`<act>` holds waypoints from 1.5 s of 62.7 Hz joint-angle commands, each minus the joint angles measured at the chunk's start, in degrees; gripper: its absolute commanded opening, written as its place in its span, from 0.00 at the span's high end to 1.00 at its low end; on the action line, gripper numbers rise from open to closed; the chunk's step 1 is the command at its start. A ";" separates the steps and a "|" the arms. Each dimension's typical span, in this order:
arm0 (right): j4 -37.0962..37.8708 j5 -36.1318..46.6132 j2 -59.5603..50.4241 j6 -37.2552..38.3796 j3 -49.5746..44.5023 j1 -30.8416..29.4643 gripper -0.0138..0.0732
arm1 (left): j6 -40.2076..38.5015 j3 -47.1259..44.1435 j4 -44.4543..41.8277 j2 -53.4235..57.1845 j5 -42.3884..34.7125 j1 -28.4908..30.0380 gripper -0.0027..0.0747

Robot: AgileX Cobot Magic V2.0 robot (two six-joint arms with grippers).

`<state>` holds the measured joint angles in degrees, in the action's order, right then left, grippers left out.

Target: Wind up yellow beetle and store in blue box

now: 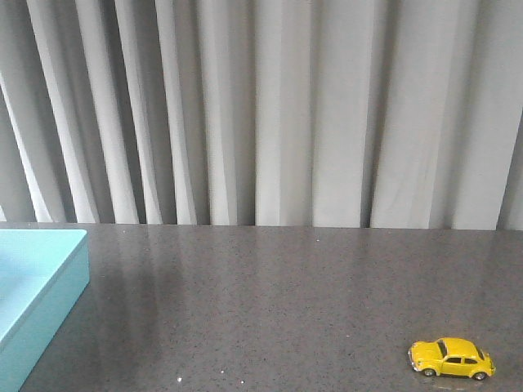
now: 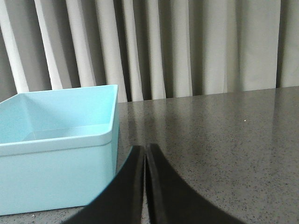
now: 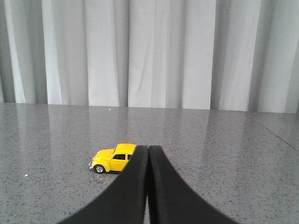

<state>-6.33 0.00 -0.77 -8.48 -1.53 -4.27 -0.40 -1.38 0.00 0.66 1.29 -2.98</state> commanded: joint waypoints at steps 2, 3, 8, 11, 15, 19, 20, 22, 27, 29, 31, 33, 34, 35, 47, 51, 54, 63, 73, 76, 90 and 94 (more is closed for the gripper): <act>0.12 4.13 -0.35 -0.26 -0.23 0.11 0.85 | -0.48 0.44 0.35 0.77 -4.02 0.02 0.97; 0.12 4.13 -0.35 -0.26 -0.23 0.11 0.85 | -0.48 0.44 0.35 0.77 -4.02 0.02 0.97; 0.12 4.13 -0.35 -0.26 -0.23 0.11 0.85 | -0.48 0.44 0.35 0.77 -4.02 0.02 0.97; 0.12 4.13 -0.35 -0.26 -0.23 0.11 0.85 | -0.48 0.44 0.35 0.77 -4.02 0.02 0.97; 0.12 4.13 -0.35 -0.26 -0.23 0.11 0.85 | -0.48 0.44 0.35 0.77 -4.02 0.02 0.97; 0.12 4.13 -0.35 -0.26 -0.23 0.11 0.85 | -0.48 0.44 0.35 0.77 -4.02 0.02 0.97; 0.12 4.13 -0.35 -0.26 -0.23 0.11 0.85 | -0.48 0.44 0.35 0.77 -4.02 0.02 0.97; 0.12 4.13 -0.35 -0.26 -0.23 0.11 0.85 | -0.48 0.44 0.35 0.77 -4.02 0.02 0.97; 0.12 4.13 -0.35 -0.26 -0.23 0.11 0.85 | -0.48 0.44 0.35 0.77 -4.02 0.02 0.97; 0.12 4.13 -0.35 -0.26 -0.23 0.11 0.85 | -0.48 0.44 0.35 0.77 -4.02 0.02 0.97; 0.12 4.13 -0.35 -0.26 -0.23 0.11 0.85 | -0.48 0.44 0.35 0.77 -4.02 0.02 0.97; 0.12 4.13 -0.35 -0.26 -0.23 0.11 0.85 | -0.48 0.44 0.35 0.77 -4.02 0.02 0.97; 0.12 4.13 -0.35 -0.26 -0.23 0.11 0.85 | -0.48 0.44 0.35 0.77 -4.02 0.02 0.97; 0.12 4.13 -0.35 -0.26 -0.23 0.11 0.85 | -0.48 0.44 0.35 0.77 -4.02 0.02 0.97; -0.26 4.14 -0.35 0.47 -0.18 0.11 0.85 | -0.55 0.44 0.49 0.77 -3.64 0.02 0.97; -0.57 4.14 -0.35 0.86 -0.04 0.11 0.85 | -0.55 1.20 0.48 0.77 -4.46 0.02 0.97; -1.04 4.14 -0.35 0.85 0.56 0.11 0.85 | -0.55 2.41 0.48 0.77 -5.37 0.02 0.97; -4.38 1.38 0.02 0.81 7.42 0.11 0.85 | -0.49 10.71 0.00 0.20 -4.29 0.02 0.97; -4.27 -8.25 6.09 -1.14 20.46 0.11 0.85 | -0.49 22.27 0.00 -7.08 1.44 0.02 0.97; -4.27 -10.44 8.82 -1.14 24.15 0.11 0.85 | -0.49 25.50 0.00 -10.49 3.71 0.02 0.97; -4.34 -19.57 24.60 -0.91 39.15 0.11 0.85 | -0.10 39.38 0.00 -25.43 16.09 0.02 0.97; -4.29 -21.10 29.04 -0.91 41.29 0.11 0.85 | 0.08 41.24 0.30 -28.74 18.53 0.02 0.97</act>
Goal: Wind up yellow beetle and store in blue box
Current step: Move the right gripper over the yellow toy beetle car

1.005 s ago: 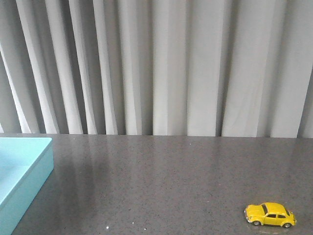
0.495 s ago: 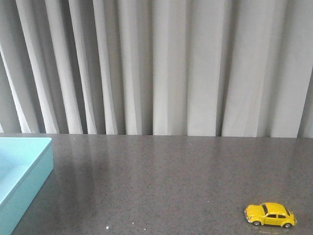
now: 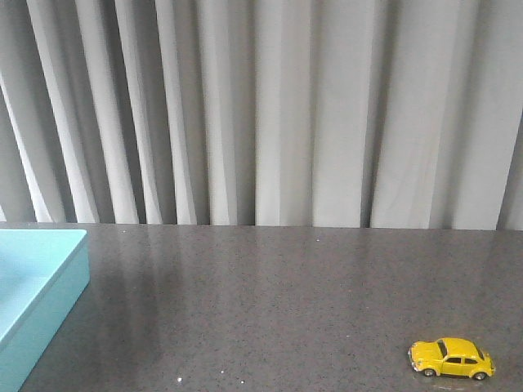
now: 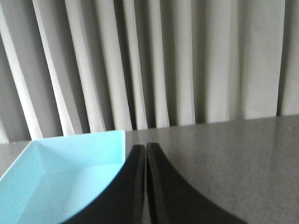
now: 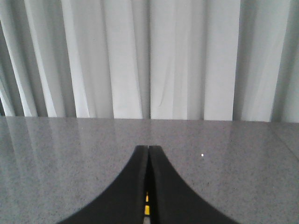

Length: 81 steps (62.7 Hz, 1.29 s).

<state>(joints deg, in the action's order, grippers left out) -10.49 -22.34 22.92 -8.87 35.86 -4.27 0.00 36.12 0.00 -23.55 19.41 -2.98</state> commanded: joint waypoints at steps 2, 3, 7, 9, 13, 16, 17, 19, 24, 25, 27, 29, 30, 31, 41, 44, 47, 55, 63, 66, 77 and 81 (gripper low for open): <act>-0.23 0.85 7.10 -0.52 4.39 0.11 0.85 | -0.32 3.96 0.30 -5.90 1.20 0.02 0.97; -0.23 0.42 8.10 -0.52 4.51 0.11 0.85 | -0.32 3.96 0.30 -6.63 1.53 0.02 0.97; -0.29 -0.53 11.03 -0.52 4.40 0.11 0.85 | -0.32 3.91 0.30 -8.80 3.50 0.02 0.97; -0.28 -1.41 12.35 -0.52 4.40 0.11 0.85 | -0.32 3.91 0.30 -9.78 4.35 0.02 0.97; -1.04 -3.86 14.67 -0.45 4.40 0.11 0.85 | -0.32 3.91 0.35 -11.40 5.45 0.02 0.97; -1.05 -5.65 16.17 -0.40 4.40 0.11 0.85 | -0.32 3.91 0.35 -12.41 5.44 0.02 0.97; -1.10 -6.01 16.51 -0.26 4.40 0.11 0.85 | -0.32 3.91 0.35 -12.63 5.44 0.02 0.97; -1.10 -6.91 17.30 -0.26 4.40 0.11 0.85 | -0.32 3.91 0.35 -13.08 5.44 0.02 0.97; -0.16 -9.38 18.81 -0.32 4.40 0.11 0.85 | -0.32 3.91 0.35 -13.67 5.44 0.02 0.97; 0.02 -9.77 19.00 -0.38 4.40 0.11 0.85 | -0.32 3.91 0.35 -13.67 5.44 0.02 0.97; 0.65 -10.57 19.44 -0.61 4.40 0.11 0.85 | -0.32 3.91 0.35 -13.67 5.44 0.02 0.97; 1.35 -11.29 19.77 -0.58 4.40 0.11 0.85 | -0.32 3.91 0.35 -13.68 5.39 0.02 0.97; 1.68 -11.82 20.00 -0.58 4.40 0.11 0.85 | -0.32 3.91 0.35 -13.68 5.39 0.02 0.97; 2.26 -12.15 20.15 -0.58 4.40 0.11 0.85 | -0.32 3.91 0.35 -13.68 5.39 0.02 0.97; 4.48 -14.13 20.47 0.46 4.32 0.11 0.85 | -0.32 3.91 0.00 -13.68 7.35 0.02 0.97; 4.48 -14.13 20.47 0.58 4.32 0.11 0.85 | -0.32 3.91 0.30 -13.68 7.86 0.02 0.97; 4.48 -14.13 20.47 0.58 4.32 0.11 0.84 | -0.32 3.91 0.00 -13.68 8.38 0.02 0.96; 4.48 -14.53 20.47 0.68 4.32 0.11 0.78 | -0.32 3.91 0.00 -13.68 9.24 0.02 0.90; 4.48 -14.65 20.47 0.55 4.32 0.11 0.60 | -0.32 3.91 0.00 -13.68 10.30 0.02 0.72; 4.48 -14.67 20.47 0.55 4.32 0.11 0.52 | -0.32 3.91 0.00 -13.68 10.34 0.02 0.62; 4.48 -14.62 20.47 0.36 4.32 0.11 0.25 | -0.32 3.91 0.00 -13.68 9.56 0.02 0.37; 4.42 -14.48 20.47 0.36 4.32 0.11 0.20 | -0.32 3.91 0.00 -13.68 9.56 0.02 0.34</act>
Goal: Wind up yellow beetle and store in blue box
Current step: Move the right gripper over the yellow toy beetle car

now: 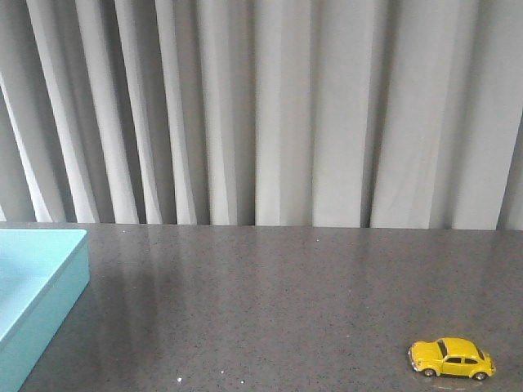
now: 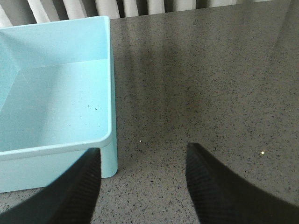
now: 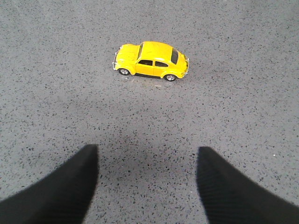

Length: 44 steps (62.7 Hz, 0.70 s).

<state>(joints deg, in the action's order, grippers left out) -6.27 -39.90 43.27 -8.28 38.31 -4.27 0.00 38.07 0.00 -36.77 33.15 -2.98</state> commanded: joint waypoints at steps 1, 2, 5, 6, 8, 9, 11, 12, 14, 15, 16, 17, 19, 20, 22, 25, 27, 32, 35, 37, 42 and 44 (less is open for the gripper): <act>0.20 3.23 0.12 -0.23 1.87 0.11 0.19 | -0.32 1.96 0.00 -0.45 -4.18 0.02 0.34; 0.20 3.33 0.12 -0.23 1.87 0.11 0.19 | -0.32 1.96 0.00 -0.45 -4.18 0.02 0.33; 0.09 3.47 0.12 -0.23 1.87 0.11 0.18 | -0.32 1.96 0.00 -0.45 -4.10 0.02 0.33; 0.09 3.47 0.12 -0.23 1.87 0.11 0.19 | -0.32 1.96 0.00 -0.45 -4.09 0.02 0.34; 0.00 3.47 0.12 -0.10 1.87 0.11 0.19 | -0.32 1.96 0.00 -0.45 -3.95 0.02 0.34; -0.05 3.47 0.12 -0.03 1.87 0.11 0.19 | -0.32 1.96 0.00 -0.45 -3.96 0.02 0.34; -0.05 3.54 0.12 -0.03 1.87 0.11 0.19 | -0.32 1.96 0.00 -0.45 -3.81 0.02 0.34; -0.05 3.59 0.12 -0.03 1.87 0.11 0.19 | -0.32 1.96 0.00 -0.45 -3.75 0.02 0.34; -0.05 3.85 0.12 0.03 1.87 0.11 0.19 | -0.32 1.96 0.00 -0.45 -3.75 0.02 0.34; -0.05 4.11 0.12 0.03 1.87 0.11 0.20 | -0.32 1.96 0.00 -0.45 -3.75 0.02 0.34; -0.05 4.31 0.12 0.03 1.87 0.11 0.20 | -0.32 1.96 0.00 -0.45 -3.75 0.02 0.34; -0.05 4.68 0.12 0.10 1.87 0.11 0.20 | -0.32 1.96 0.00 -0.45 -3.75 0.02 0.34; -0.05 5.25 0.12 0.38 1.94 0.11 0.20 | -0.32 1.96 0.00 -0.45 -3.75 0.02 0.34; -0.15 5.51 0.12 0.61 2.03 0.11 0.20 | -0.32 1.96 0.00 -0.45 -3.75 0.02 0.34; -0.17 6.03 0.54 1.48 2.24 0.11 0.20 | -0.32 1.96 0.00 -0.45 -3.75 0.02 0.34; -0.12 6.34 1.20 2.60 2.84 0.11 0.21 | -0.32 1.96 0.00 -0.45 -3.75 0.02 0.34; -0.02 6.12 2.14 3.06 3.56 0.11 0.22 | -0.32 1.96 0.00 -0.45 -3.75 0.02 0.34; 0.05 5.20 5.41 4.04 5.81 0.11 0.23 | -0.32 1.96 0.00 -0.45 -3.75 0.02 0.34; 0.05 4.37 7.40 4.85 7.71 0.11 0.24 | -0.32 1.96 0.00 -0.45 -3.75 0.02 0.34; 0.05 3.47 9.21 4.90 8.95 0.11 0.24 | -0.32 1.96 0.00 -0.45 -3.75 0.02 0.34; 0.05 0.71 13.36 4.91 12.81 0.11 0.24 | -0.32 1.96 0.00 -0.45 -3.75 0.02 0.34; 0.05 -0.62 15.26 4.96 14.72 0.11 0.24 | -0.32 1.96 0.00 -0.45 -3.75 0.02 0.34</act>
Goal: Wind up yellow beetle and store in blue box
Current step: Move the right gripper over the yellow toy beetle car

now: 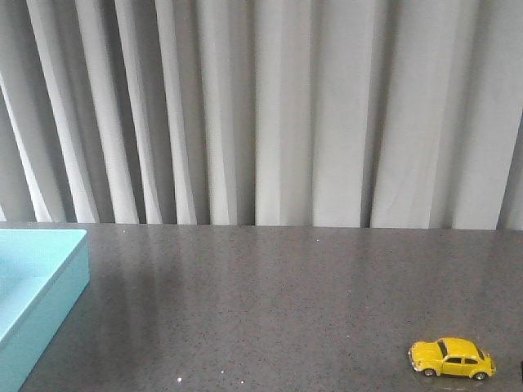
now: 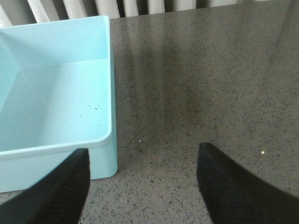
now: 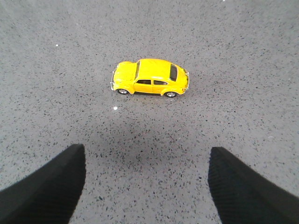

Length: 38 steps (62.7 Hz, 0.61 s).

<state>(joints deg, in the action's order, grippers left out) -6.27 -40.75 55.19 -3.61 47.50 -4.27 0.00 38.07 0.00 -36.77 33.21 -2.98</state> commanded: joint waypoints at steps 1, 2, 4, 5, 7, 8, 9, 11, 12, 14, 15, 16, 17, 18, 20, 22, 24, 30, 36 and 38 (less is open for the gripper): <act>0.05 -0.35 4.08 0.29 6.67 0.11 0.24 | -0.32 1.96 0.00 -0.45 -3.80 0.02 0.34; 0.05 -0.92 4.83 0.29 7.44 0.11 0.24 | -0.32 1.96 0.00 -0.45 -3.80 0.02 0.34; 0.05 -2.34 6.75 0.29 9.44 0.11 0.24 | -0.32 1.96 0.00 -0.45 -3.80 0.02 0.34; 0.05 -3.18 7.92 0.29 10.25 0.11 0.24 | -0.32 1.96 0.00 -0.45 -3.80 0.02 0.34; 0.05 -4.41 9.49 0.24 11.88 0.11 0.24 | -0.32 1.96 0.00 -0.45 -3.80 0.02 0.34; 0.12 -5.05 10.29 0.23 12.72 0.11 0.24 | -0.32 1.96 0.00 -0.45 -3.80 0.02 0.34; 0.27 -6.02 11.51 0.23 13.98 0.11 0.24 | -0.32 1.96 0.00 -0.45 -3.80 0.02 0.34; 0.28 -7.13 13.15 -0.08 15.64 0.11 0.24 | -0.32 1.96 0.00 -0.45 -3.80 0.02 0.34; 0.28 -7.65 13.97 -0.08 16.87 0.11 0.24 | -0.32 1.96 0.00 -0.45 -3.80 0.02 0.34; 0.28 -8.72 16.03 -0.19 18.92 0.11 0.24 | -0.32 1.96 0.00 -0.45 -3.80 0.02 0.34; 0.34 -9.16 16.87 -0.19 19.74 0.11 0.24 | -0.32 1.96 0.00 -0.45 -3.80 0.02 0.34; 0.35 -9.74 18.13 -0.12 20.56 0.11 0.24 | -0.32 1.96 0.00 -0.45 -3.80 0.02 0.34; 0.51 -10.11 18.97 -0.12 21.38 0.11 0.24 | -0.32 1.96 0.00 -0.45 -3.80 0.02 0.34; 0.63 -10.72 20.21 -0.01 22.58 0.11 0.24 | -0.32 1.96 0.00 -0.45 -3.80 0.02 0.34; 0.90 -11.62 21.92 0.15 24.18 0.11 0.24 | -0.32 1.96 0.00 -0.45 -3.80 0.02 0.34; 1.06 -12.56 23.63 0.30 25.77 0.11 0.24 | -0.32 1.96 0.00 -0.45 -3.80 0.02 0.34; 1.22 -13.79 25.78 0.31 27.74 0.11 0.24 | -0.32 1.96 0.00 -0.45 -3.80 0.02 0.34; 1.30 -18.53 33.68 0.31 35.30 0.11 0.24 | -0.32 1.96 0.00 -0.45 -3.80 0.02 0.34; 1.30 -21.26 38.72 0.31 39.69 0.11 0.24 | -0.32 1.96 0.00 -0.45 -3.80 0.02 0.34; 1.30 -22.40 40.54 0.25 41.44 0.11 0.24 | -0.32 1.96 0.00 -0.45 -3.80 0.02 0.34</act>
<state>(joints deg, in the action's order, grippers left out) -5.12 -61.81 93.70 -3.50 83.54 -4.27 0.00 38.07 0.00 -36.77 33.21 -2.98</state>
